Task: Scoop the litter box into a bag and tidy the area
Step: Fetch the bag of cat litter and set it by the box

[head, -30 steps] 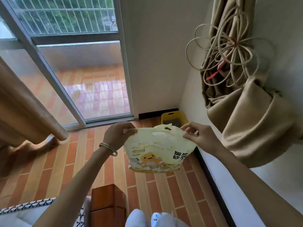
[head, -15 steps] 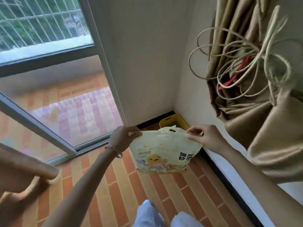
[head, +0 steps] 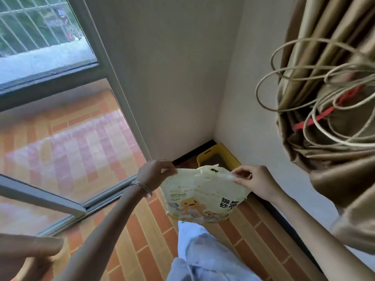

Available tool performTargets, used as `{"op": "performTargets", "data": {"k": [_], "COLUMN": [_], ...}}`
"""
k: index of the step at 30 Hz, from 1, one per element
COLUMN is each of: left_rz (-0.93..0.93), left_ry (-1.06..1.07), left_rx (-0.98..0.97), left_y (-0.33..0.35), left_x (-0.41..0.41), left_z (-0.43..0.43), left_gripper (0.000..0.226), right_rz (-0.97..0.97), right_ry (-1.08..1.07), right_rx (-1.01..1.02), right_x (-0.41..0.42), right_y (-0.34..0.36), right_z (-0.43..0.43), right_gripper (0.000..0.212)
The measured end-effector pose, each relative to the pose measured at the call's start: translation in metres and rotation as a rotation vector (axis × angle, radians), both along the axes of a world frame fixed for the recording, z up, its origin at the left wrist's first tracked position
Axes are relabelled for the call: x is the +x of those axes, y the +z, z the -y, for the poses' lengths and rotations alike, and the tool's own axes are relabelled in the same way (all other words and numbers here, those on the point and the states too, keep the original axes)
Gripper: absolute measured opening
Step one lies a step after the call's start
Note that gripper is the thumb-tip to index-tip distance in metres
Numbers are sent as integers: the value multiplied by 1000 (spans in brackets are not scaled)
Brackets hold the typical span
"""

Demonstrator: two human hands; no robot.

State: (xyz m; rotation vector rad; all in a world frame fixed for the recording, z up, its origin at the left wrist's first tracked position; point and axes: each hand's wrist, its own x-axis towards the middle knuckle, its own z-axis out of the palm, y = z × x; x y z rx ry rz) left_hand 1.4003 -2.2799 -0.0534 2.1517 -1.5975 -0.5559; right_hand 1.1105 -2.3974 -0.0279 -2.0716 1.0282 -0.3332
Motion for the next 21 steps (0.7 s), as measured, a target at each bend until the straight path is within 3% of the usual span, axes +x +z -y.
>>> {"op": "performTargets", "data": {"k": [6, 14, 18, 21], "left_rz": [-6, -23, -21, -54], "left_ry": [-44, -176, -265, -350], "left_rx": [102, 198, 237, 279], "left_y": [-11, -31, -48, -64], "left_x": [50, 103, 125, 140], "left_z": [59, 131, 164, 192], "left_gripper": [11, 33, 33, 29], "right_rz": [30, -26, -21, -31], "right_ry": [-119, -216, -318, -414], "right_rx": [12, 117, 202, 233], "right_x": [46, 87, 106, 120], "right_y": [-27, -64, -79, -92], "right_z": [39, 70, 75, 78], "right_gripper": [12, 9, 24, 18]}}
